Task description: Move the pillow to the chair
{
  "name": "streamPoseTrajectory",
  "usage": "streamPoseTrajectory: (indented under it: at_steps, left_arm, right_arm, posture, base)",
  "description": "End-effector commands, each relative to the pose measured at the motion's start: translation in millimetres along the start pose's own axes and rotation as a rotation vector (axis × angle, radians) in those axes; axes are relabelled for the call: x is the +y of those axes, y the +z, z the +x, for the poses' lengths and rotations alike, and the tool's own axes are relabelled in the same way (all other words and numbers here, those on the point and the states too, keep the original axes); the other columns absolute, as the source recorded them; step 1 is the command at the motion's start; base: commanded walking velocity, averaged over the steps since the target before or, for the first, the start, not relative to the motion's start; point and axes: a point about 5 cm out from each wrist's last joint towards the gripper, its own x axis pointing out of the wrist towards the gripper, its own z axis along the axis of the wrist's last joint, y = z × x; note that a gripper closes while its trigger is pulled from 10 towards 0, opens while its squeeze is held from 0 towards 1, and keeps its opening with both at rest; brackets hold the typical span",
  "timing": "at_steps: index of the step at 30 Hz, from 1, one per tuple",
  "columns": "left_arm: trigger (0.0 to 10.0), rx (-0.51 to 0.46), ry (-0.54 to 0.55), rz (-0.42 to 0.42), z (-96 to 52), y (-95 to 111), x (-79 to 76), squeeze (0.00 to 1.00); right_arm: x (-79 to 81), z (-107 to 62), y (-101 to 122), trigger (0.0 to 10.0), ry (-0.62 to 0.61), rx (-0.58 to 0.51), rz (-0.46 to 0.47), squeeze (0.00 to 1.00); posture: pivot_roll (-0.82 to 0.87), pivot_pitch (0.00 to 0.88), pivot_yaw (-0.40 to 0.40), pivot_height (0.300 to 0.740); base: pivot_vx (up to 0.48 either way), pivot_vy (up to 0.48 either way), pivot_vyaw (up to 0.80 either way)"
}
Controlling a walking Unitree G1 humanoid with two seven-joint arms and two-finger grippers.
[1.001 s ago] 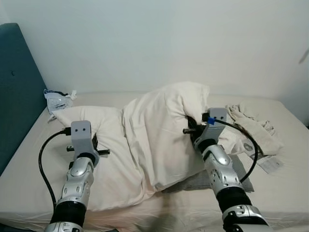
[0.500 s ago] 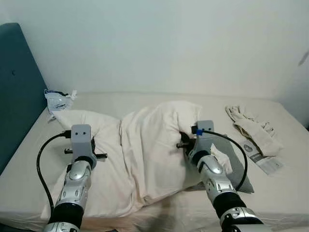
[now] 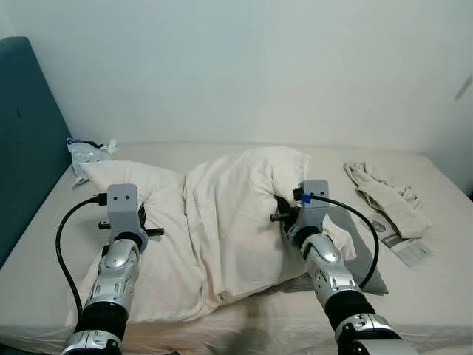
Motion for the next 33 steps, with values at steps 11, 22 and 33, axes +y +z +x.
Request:
streamPoseTrajectory:
  at_steps: [11, 22, 33]
  left_arm:
    - [10.0, -0.033, -0.007, 0.036, 9.0, 8.6, -8.6, 0.0]
    - [10.0, -0.04, 0.037, -0.066, 2.8, 5.0, 5.3, 0.0]
    - [10.0, -0.079, 0.021, -0.046, 10.5, 16.6, -9.9, 0.0]
  right_arm:
    - [4.8, 7.5, 16.6, 10.0, 0.079, -0.052, -0.074, 0.0]
    - [-14.1, -1.5, 10.0, 10.0, -0.006, -0.049, -0.028, 0.0]
    - [-12.6, 3.9, 15.9, 10.0, 0.012, -0.057, -0.023, 0.0]
  posture:
    - [-0.02, 0.0, -0.018, 0.74]
    - [-0.02, 0.023, -0.02, 0.74]
    - [0.0, 0.0, -0.049, 0.74]
  base:
    - [0.0, 0.0, 0.0]
    - [0.0, 0.0, 0.0]
    - [0.0, 0.0, 0.0]
